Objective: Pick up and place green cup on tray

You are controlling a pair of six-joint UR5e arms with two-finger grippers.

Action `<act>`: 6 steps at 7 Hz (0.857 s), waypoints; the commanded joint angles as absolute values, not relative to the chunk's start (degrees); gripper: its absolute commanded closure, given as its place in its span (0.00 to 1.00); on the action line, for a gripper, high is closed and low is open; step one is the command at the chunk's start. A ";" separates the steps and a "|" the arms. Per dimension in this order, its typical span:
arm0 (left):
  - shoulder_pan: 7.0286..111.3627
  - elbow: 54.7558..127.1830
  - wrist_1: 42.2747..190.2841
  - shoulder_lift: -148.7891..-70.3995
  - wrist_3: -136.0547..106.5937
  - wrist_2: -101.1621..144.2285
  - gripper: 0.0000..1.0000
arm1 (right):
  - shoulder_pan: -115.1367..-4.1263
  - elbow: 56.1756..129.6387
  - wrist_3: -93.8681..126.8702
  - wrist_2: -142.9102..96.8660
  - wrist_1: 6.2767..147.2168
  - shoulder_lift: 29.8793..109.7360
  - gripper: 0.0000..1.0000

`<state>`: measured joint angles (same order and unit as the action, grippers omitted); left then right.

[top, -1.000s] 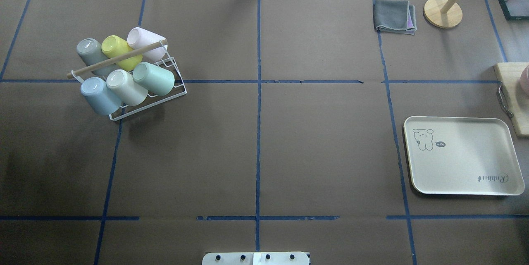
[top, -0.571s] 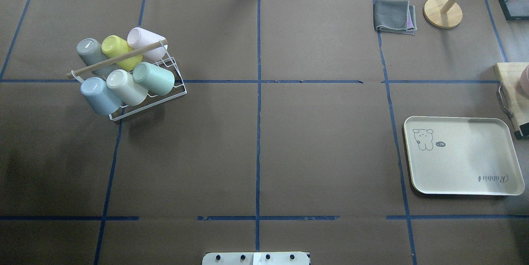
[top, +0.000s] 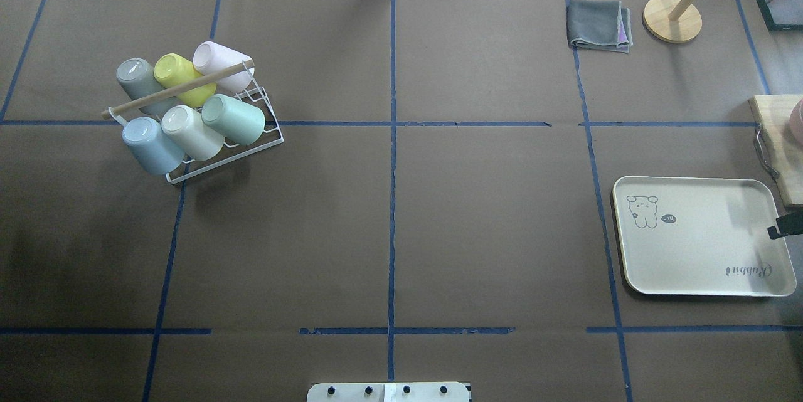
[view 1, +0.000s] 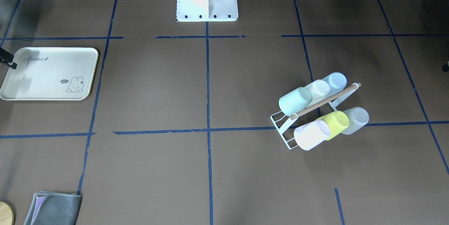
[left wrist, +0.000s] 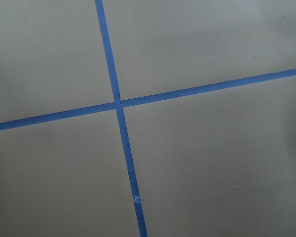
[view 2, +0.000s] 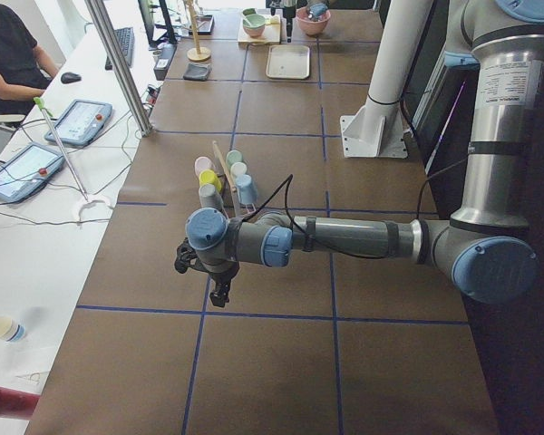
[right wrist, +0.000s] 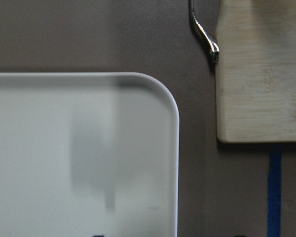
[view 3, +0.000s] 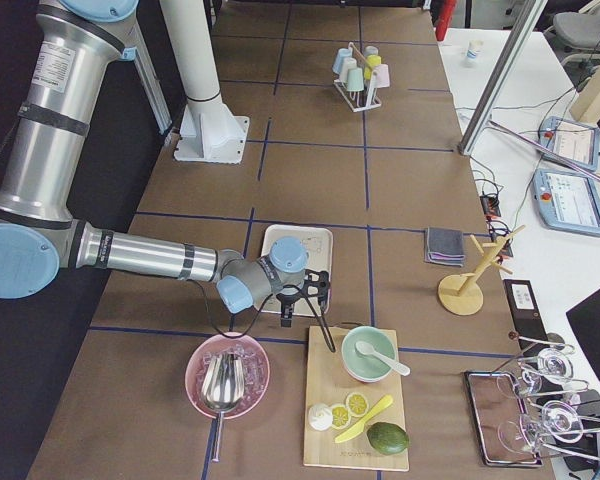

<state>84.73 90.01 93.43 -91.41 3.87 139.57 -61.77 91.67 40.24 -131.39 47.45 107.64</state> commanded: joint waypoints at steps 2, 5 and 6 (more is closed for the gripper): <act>84.64 89.91 93.43 -91.41 3.87 139.57 0.00 | -59.68 88.95 43.42 -130.96 44.91 107.14 0.21; 84.64 89.91 93.52 -91.41 3.87 139.57 0.00 | -59.68 87.99 43.42 -130.87 44.83 106.96 0.50; 84.64 89.91 93.43 -91.41 3.87 139.66 0.00 | -59.76 87.98 43.42 -130.96 44.74 106.88 0.68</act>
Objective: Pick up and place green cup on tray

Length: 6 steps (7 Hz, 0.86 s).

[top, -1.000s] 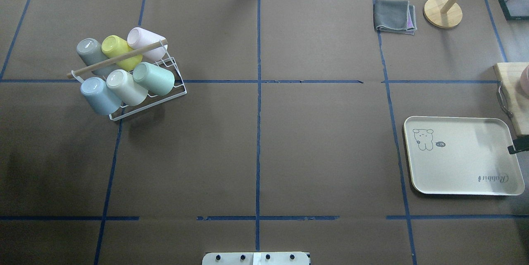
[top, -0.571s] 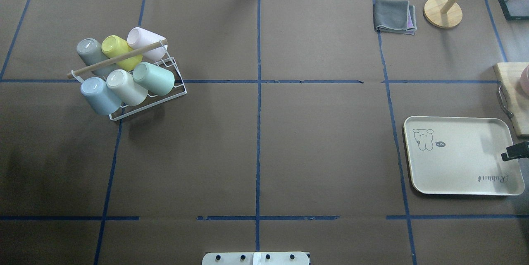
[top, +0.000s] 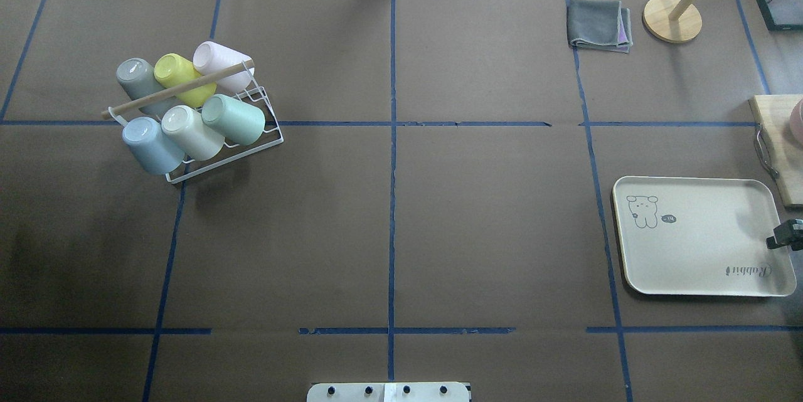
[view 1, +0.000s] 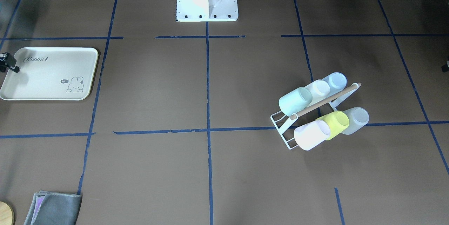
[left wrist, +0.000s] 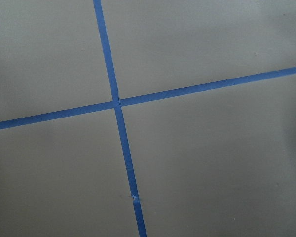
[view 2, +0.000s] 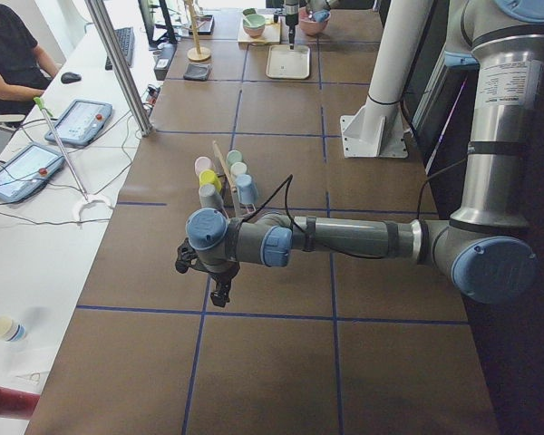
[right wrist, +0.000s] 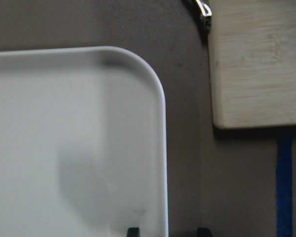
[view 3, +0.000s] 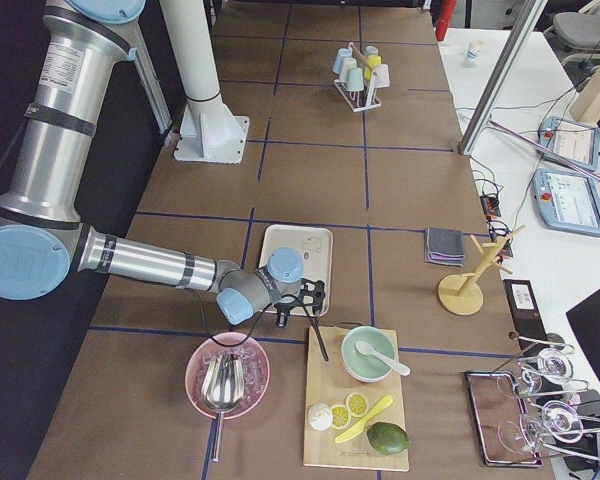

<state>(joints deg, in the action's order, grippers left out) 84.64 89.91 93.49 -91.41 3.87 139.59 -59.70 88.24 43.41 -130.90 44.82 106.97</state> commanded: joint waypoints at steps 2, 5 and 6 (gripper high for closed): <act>84.64 90.00 93.43 -91.41 3.87 139.66 0.00 | -59.85 87.97 43.42 -131.22 44.56 106.96 0.99; 84.64 90.09 93.52 -91.41 3.87 139.66 0.00 | -60.03 89.91 43.42 -131.13 44.47 107.40 1.00; 84.64 90.09 93.52 -91.41 3.87 139.66 0.00 | -60.03 90.26 43.33 -131.22 44.47 107.49 1.00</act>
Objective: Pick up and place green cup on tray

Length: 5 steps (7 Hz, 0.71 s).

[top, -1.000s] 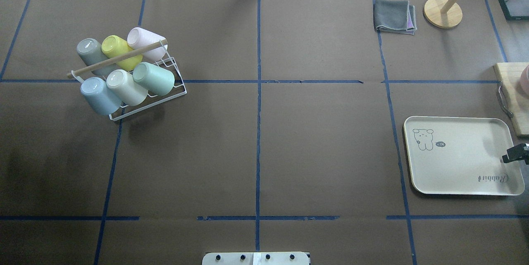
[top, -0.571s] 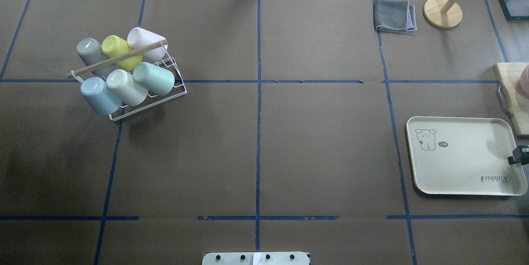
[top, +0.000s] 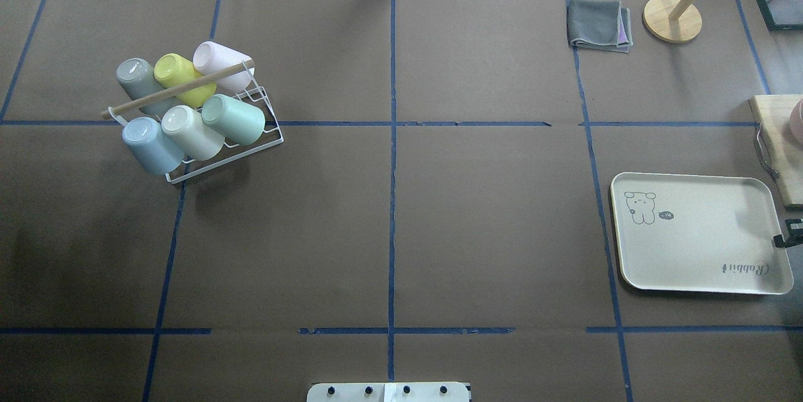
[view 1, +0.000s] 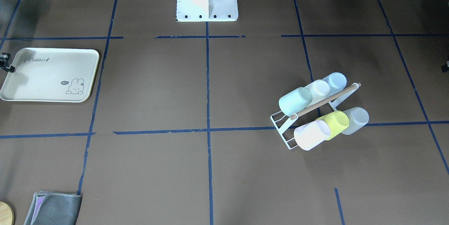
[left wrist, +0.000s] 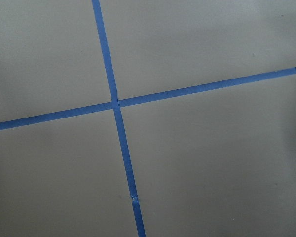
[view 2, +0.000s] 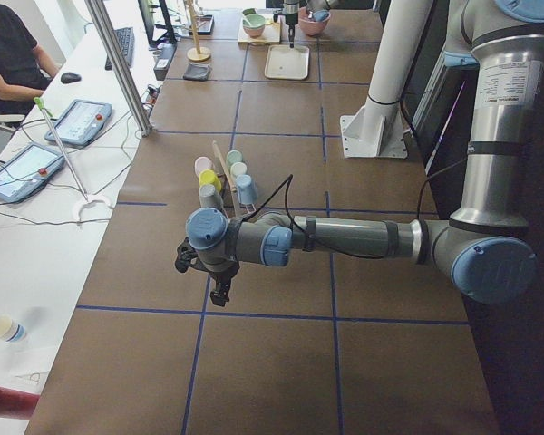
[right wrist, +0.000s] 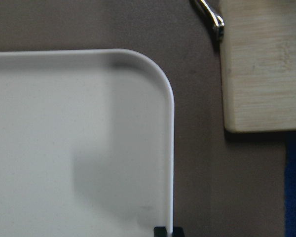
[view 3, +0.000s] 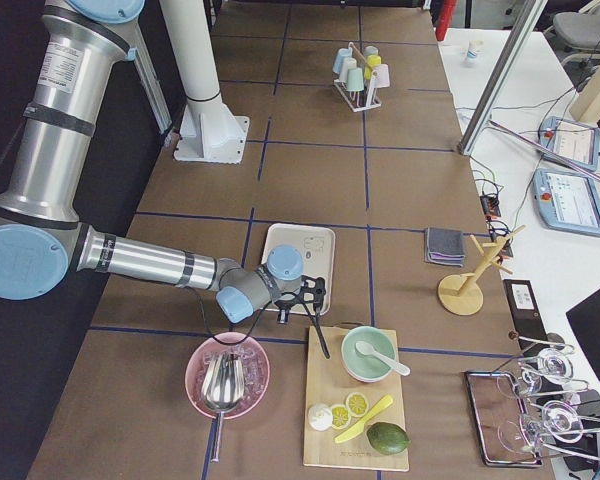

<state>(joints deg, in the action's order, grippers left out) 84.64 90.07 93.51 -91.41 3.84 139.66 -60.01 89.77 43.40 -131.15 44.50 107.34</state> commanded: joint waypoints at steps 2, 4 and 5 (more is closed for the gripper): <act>84.64 90.26 93.52 -91.41 3.78 139.66 0.00 | -60.03 91.49 43.50 -131.57 41.86 107.49 1.00; 84.64 90.35 93.52 -91.41 3.78 139.66 0.00 | -59.94 95.69 47.79 -136.12 39.64 106.18 1.00; 84.64 90.09 93.52 -91.41 3.78 139.66 0.00 | -59.85 97.71 50.16 -137.62 39.73 104.17 1.00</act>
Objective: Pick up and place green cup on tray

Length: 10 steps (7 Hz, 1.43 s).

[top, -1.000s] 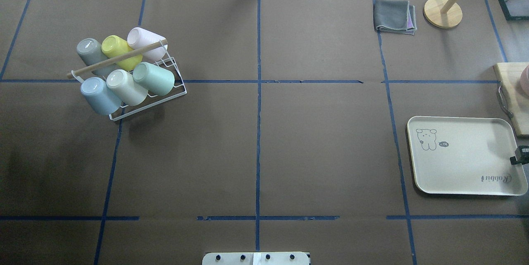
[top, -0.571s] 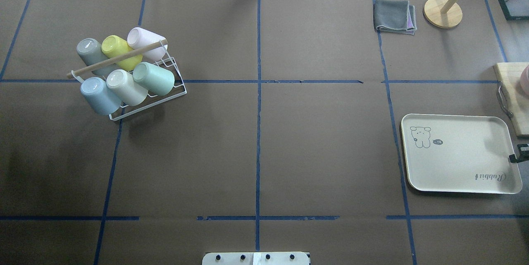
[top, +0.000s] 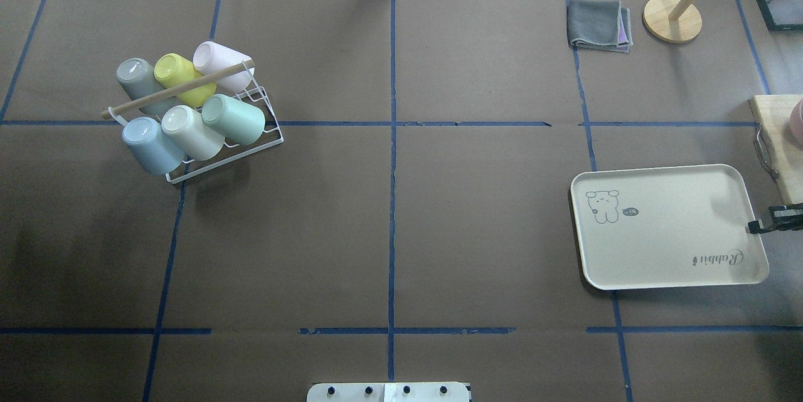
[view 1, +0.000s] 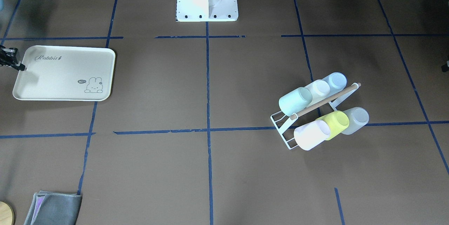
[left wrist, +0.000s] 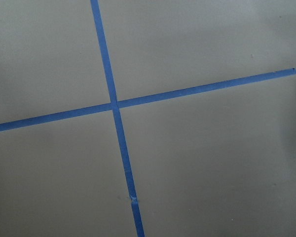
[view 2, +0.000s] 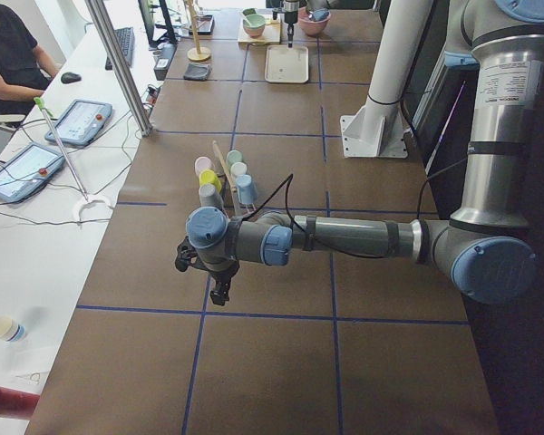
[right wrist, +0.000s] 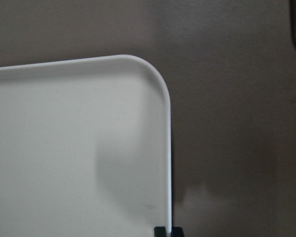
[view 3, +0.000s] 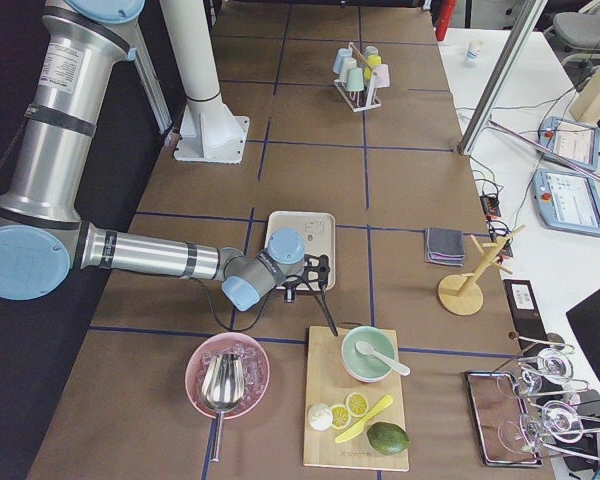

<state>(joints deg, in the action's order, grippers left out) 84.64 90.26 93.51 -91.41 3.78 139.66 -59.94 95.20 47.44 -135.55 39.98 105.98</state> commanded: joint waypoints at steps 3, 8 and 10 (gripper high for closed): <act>84.64 90.00 93.52 -91.41 3.87 139.66 0.00 | -56.19 97.91 64.30 -141.68 40.34 91.18 1.00; 84.55 89.91 95.54 -91.49 3.96 139.66 0.00 | -38.44 97.65 79.01 -127.21 57.27 70.78 1.00; 84.46 89.91 95.62 -91.49 4.04 139.66 0.00 | -35.17 97.47 79.01 -124.99 61.15 69.09 1.00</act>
<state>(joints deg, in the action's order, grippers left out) 84.53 89.93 95.52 -91.50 4.01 139.66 -37.32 97.59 78.95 -126.40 58.22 70.57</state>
